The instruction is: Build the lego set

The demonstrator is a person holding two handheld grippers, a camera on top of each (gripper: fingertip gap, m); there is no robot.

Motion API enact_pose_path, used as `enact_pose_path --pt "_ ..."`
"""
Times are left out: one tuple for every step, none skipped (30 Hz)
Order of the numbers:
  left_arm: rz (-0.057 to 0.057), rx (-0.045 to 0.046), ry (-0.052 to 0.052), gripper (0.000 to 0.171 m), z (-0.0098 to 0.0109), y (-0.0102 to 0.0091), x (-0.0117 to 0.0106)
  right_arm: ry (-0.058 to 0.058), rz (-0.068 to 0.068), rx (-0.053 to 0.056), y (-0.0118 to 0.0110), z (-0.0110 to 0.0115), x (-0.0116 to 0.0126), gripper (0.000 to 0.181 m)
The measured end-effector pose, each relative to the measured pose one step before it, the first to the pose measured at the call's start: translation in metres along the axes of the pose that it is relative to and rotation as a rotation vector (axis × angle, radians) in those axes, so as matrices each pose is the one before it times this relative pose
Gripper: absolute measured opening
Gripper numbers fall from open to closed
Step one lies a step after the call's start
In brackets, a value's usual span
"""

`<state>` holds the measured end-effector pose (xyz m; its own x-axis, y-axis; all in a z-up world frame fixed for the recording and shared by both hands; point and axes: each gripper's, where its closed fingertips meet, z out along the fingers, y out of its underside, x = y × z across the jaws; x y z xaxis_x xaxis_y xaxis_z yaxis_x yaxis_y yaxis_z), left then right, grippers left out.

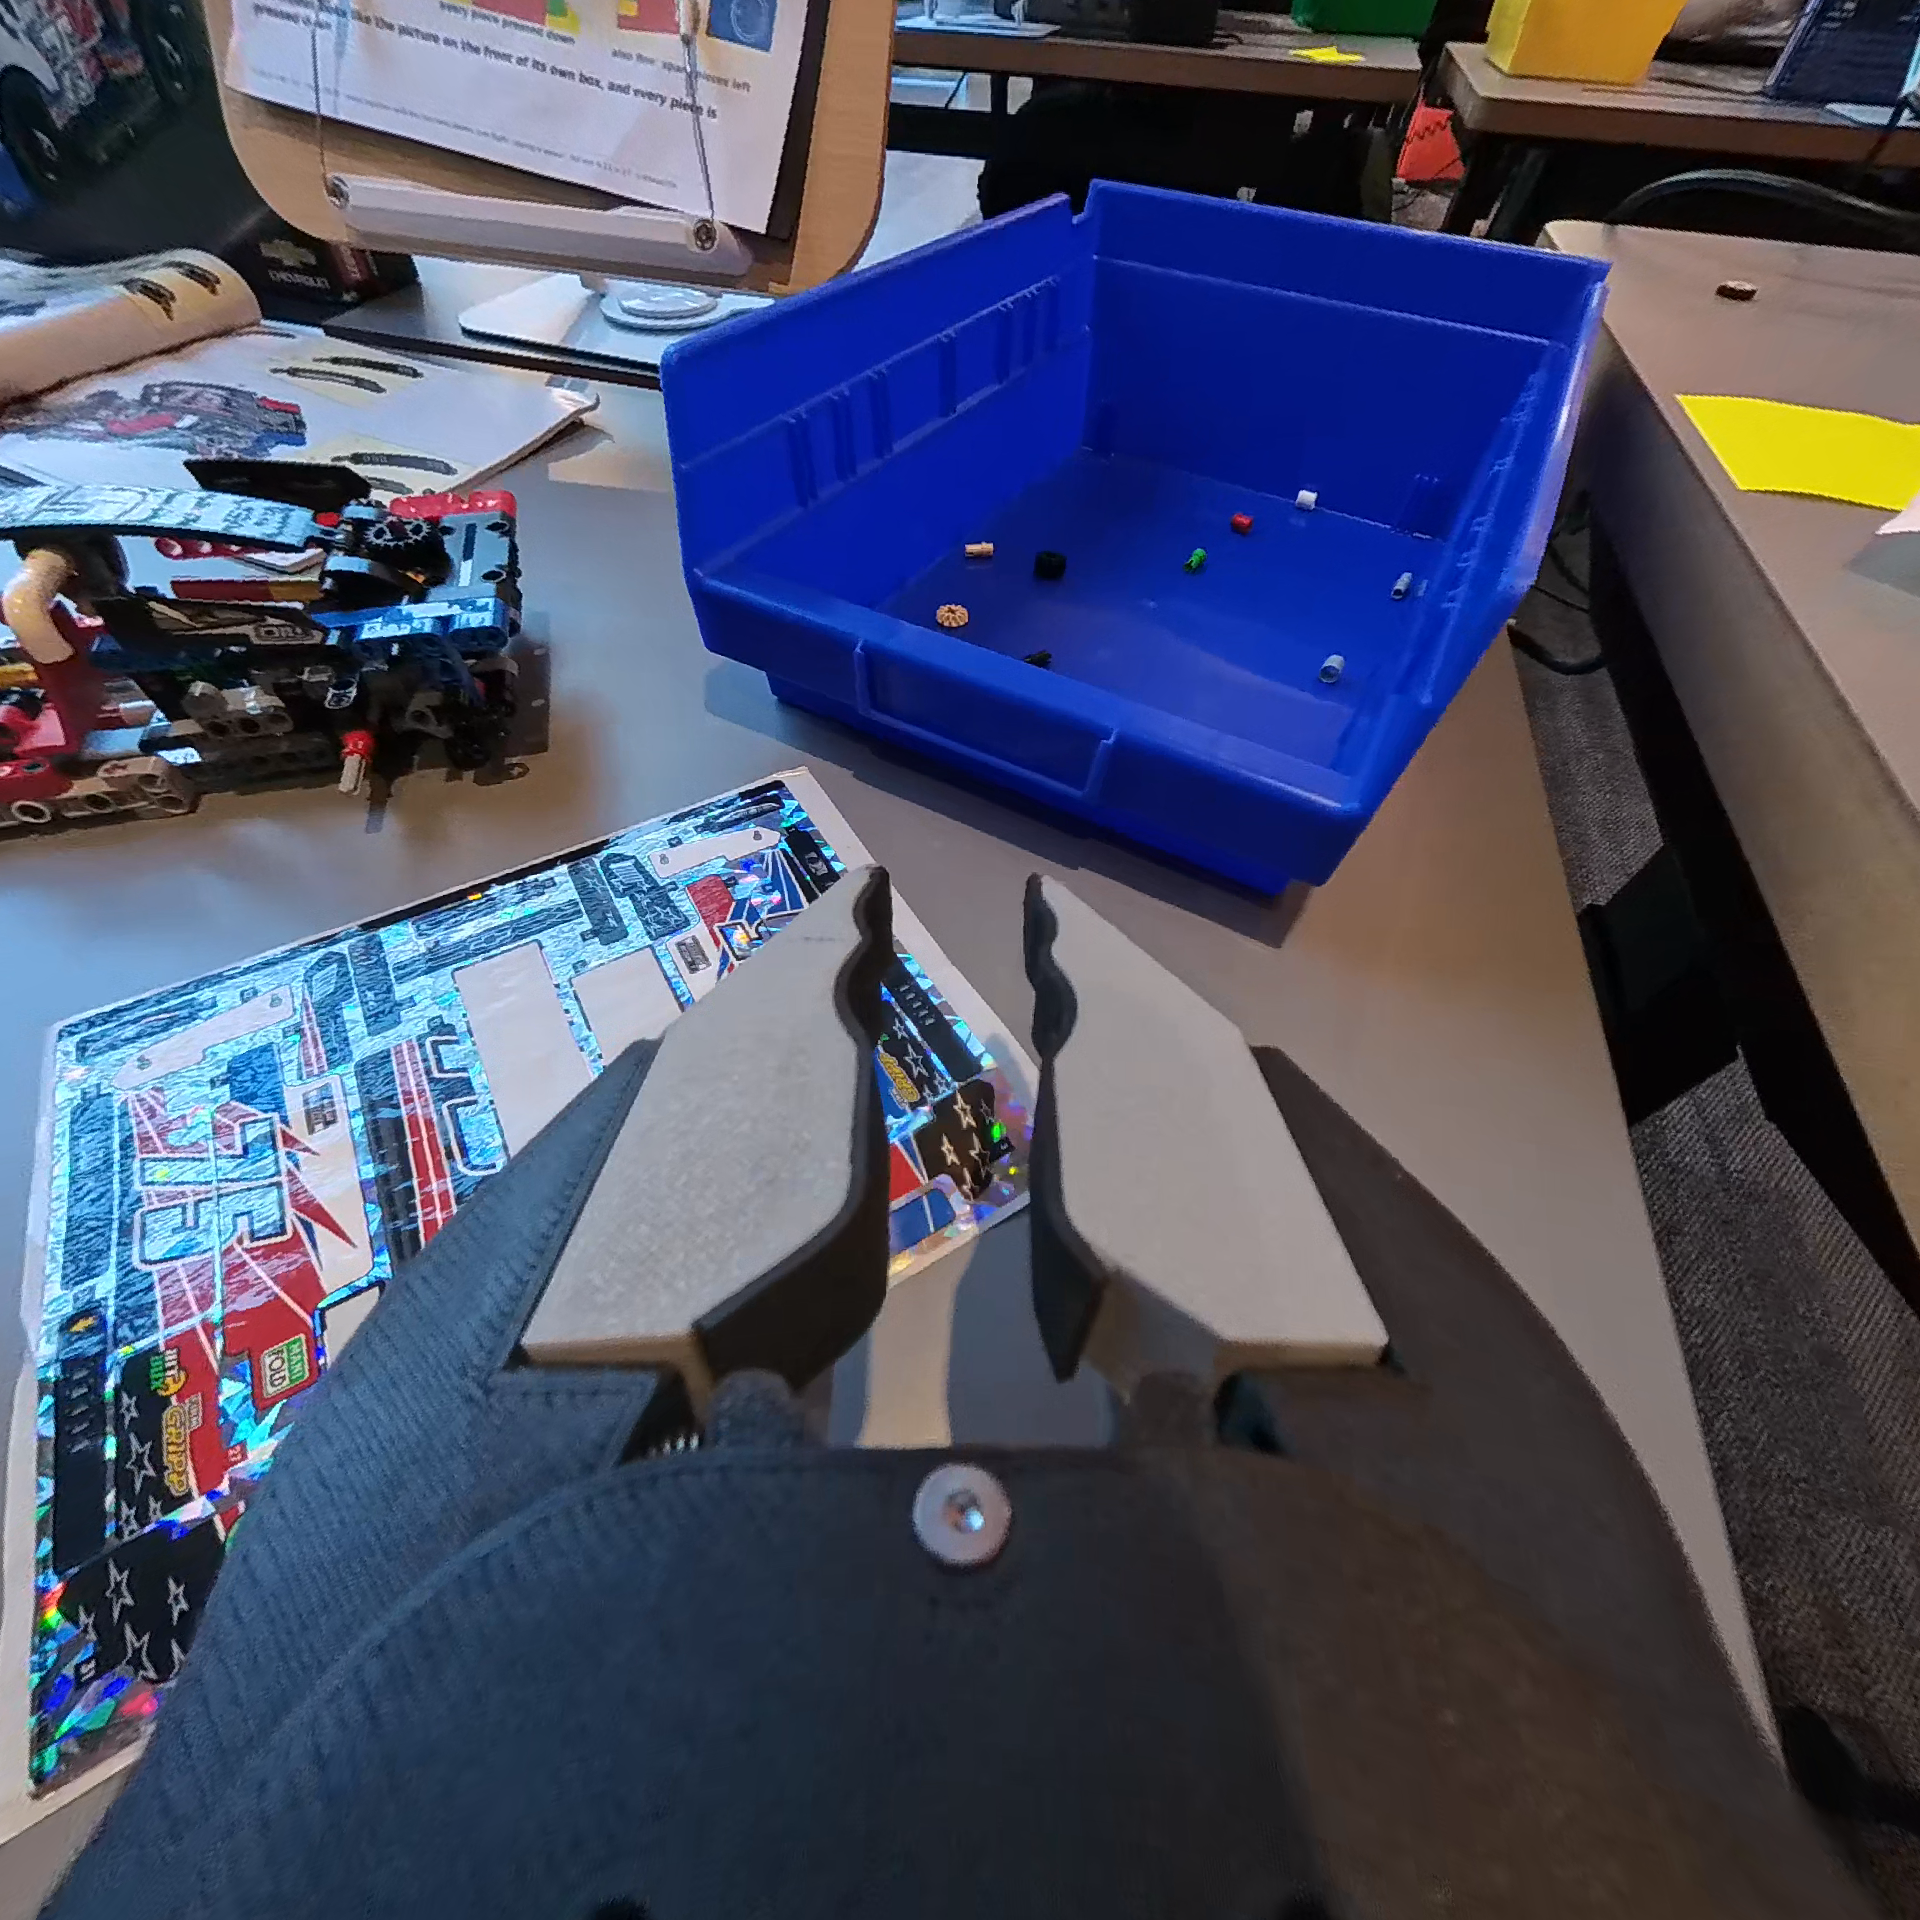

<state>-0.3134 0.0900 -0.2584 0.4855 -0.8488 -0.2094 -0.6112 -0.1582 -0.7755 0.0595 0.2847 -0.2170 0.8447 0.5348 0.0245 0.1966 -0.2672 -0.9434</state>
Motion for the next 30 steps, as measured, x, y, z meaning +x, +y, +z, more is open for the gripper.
enact_pose_path --pt "0.0022 0.00045 -0.0013 0.022 -0.00005 -0.00012 0.00010 0.0003 -0.0033 0.0043 -0.00059 -0.00036 -0.00024 0.022" --pt "0.0029 0.00135 -0.0021 0.022 -0.00015 -0.00016 0.00006 -0.0004 -0.0032 0.0043 -0.00063 -0.00028 -0.00028 0.022" --pt "0.0031 0.00234 -0.0029 0.022 -0.00025 -0.00030 -0.00005 -0.0011 -0.0033 0.0049 -0.00067 -0.00037 -0.00035 0.022" --pt "0.0024 0.00378 -0.0033 0.022 -0.00039 -0.00044 -0.00010 -0.0007 -0.0031 0.0052 -0.00081 -0.00038 -0.00030 0.022" --pt "0.0014 0.00443 -0.0035 0.022 -0.00048 -0.00051 -0.00025 -0.0010 -0.0027 0.0046 -0.00066 -0.00031 -0.00032 0.022" --pt "0.0014 0.00605 -0.0055 0.022 -0.00071 -0.00074 -0.00051 -0.0033 -0.0032 0.0049 -0.00080 -0.00035 -0.00074 0.022" --pt "0.0019 0.00707 -0.0030 0.022 -0.00070 -0.00088 -0.00012 -0.0049 -0.0049 0.0058 -0.00090 -0.00042 -0.00119 0.022" --pt "0.0010 0.00658 -0.0021 0.022 -0.00074 -0.00078 -0.00007 -0.0036 -0.0065 0.0064 -0.00104 -0.00059 -0.00114 0.023" --pt "0.0007 0.00644 -0.0048 0.021 -0.00070 -0.00078 -0.00051 -0.0027 -0.0081 0.0057 -0.00090 -0.00053 -0.00121 0.023" --pt "0.0017 0.00490 -0.0025 0.021 -0.00056 -0.00067 -0.00010 -0.0069 -0.0097 0.0055 -0.00097 -0.00030 -0.00188 0.024" --pt "0.0027 0.00257 -0.0029 0.022 -0.00049 -0.00021 0.00003 -0.0122 -0.0112 0.0054 -0.00108 0.00001 -0.00266 0.024" --pt "0.0053 0.00093 -0.0028 0.022 -0.00029 -0.00005 0.00019 -0.0134 -0.0104 0.0031 -0.00065 0.00022 -0.00280 0.025" --pt "0.0083 0.00086 -0.0035 0.022 -0.00033 -0.00010 0.00048 -0.0137 -0.0069 0.0035 -0.00101 0.00021 -0.00291 0.026" --pt "0.0098 -0.00094 -0.0064 0.022 -0.00027 0.00014 0.00033 -0.0193 -0.0034 0.0102 -0.00218 0.00017 -0.00451 0.029" --pt "0.0107 -0.00048 -0.0079 0.022 -0.00030 0.00001 0.00027 -0.0263 0.0014 0.0161 -0.00324 0.00044 -0.00652 0.032" --pt "0.0112 0.00060 -0.0092 0.022 -0.00036 0.00000 0.00019 -0.0288 0.0077 0.0183 -0.00422 0.00129 -0.00823 0.036" --pt "0.0103 -0.00022 -0.0118 0.022 -0.00068 0.00014 -0.00015 -0.0284 0.0074 0.0160 -0.00479 0.00219 -0.00954 0.041" --pt "0.0085 -0.00130 -0.0134 0.022 -0.00079 0.00032 -0.00039 -0.0199 -0.0038 0.0097 -0.00469 0.00315 -0.00955 0.045" --pt "0.0080 0.00065 -0.0121 0.022 -0.00109 0.00022 -0.00025 -0.0071 -0.0196 0.0013 -0.00450 0.00395 -0.00899 0.049" --pt "0.0069 0.00294 -0.0124 0.022 -0.00136 -0.00007 -0.00027 -0.0008 -0.0323 -0.0057 -0.00467 0.00453 -0.00912 0.057" --pt "0.0053 0.00340 -0.0125 0.022 -0.00153 -0.00011 -0.00033 -0.0040 -0.0427 -0.0120 -0.00500 0.00475 -0.00999 0.065" --pt "0.0034 0.00290 -0.0095 0.022 -0.00151 -0.00008 -0.00012 -0.0193 -0.0478 -0.0123 -0.00577 0.00479 -0.01241 0.067" --pt "0.0026 0.00376 -0.0125 0.022 -0.00157 -0.00016 -0.00072 -0.0417 -0.0446 -0.0062 -0.00706 0.00470 -0.01525 0.065" --pt "0.0033 0.00740 -0.0111 0.022 -0.00150 -0.00063 -0.00073 -0.0622 -0.0305 -0.0022 -0.00763 0.00539 -0.01741 0.062" --pt "0.0016 0.00907 -0.0079 0.022 -0.00130 -0.00099 -0.00061 -0.0743 -0.0103 -0.0012 -0.00763 0.00636 -0.01845 0.063" --pt "-0.0026 0.00887 -0.0065 0.022 -0.00106 -0.00110 -0.00097 -0.0805 0.0032 0.0000 -0.00754 0.00760 -0.01876 0.067" --pt "-0.0063 0.00612 -0.0008 0.022 -0.00061 -0.00061 -0.00070 -0.0789 0.0001 0.0004 -0.00701 0.00854 -0.01819 0.073" --pt "-0.0094 0.00293 0.0064 0.022 -0.00030 -0.00028 -0.00020 -0.0665 -0.0143 0.0003 -0.00627 0.00909 -0.01620 0.075" --pt "-0.0101 0.00395 0.0063 0.021 -0.00042 -0.00026 -0.00032 -0.0568 -0.0263 0.0041 -0.00611 0.00928 -0.01478 0.074" --pt "-0.0082 0.00806 0.0053 0.022 -0.00075 -0.00094 -0.00018 -0.0610 -0.0302 0.0044 -0.00563 0.00969 -0.01493 0.071"
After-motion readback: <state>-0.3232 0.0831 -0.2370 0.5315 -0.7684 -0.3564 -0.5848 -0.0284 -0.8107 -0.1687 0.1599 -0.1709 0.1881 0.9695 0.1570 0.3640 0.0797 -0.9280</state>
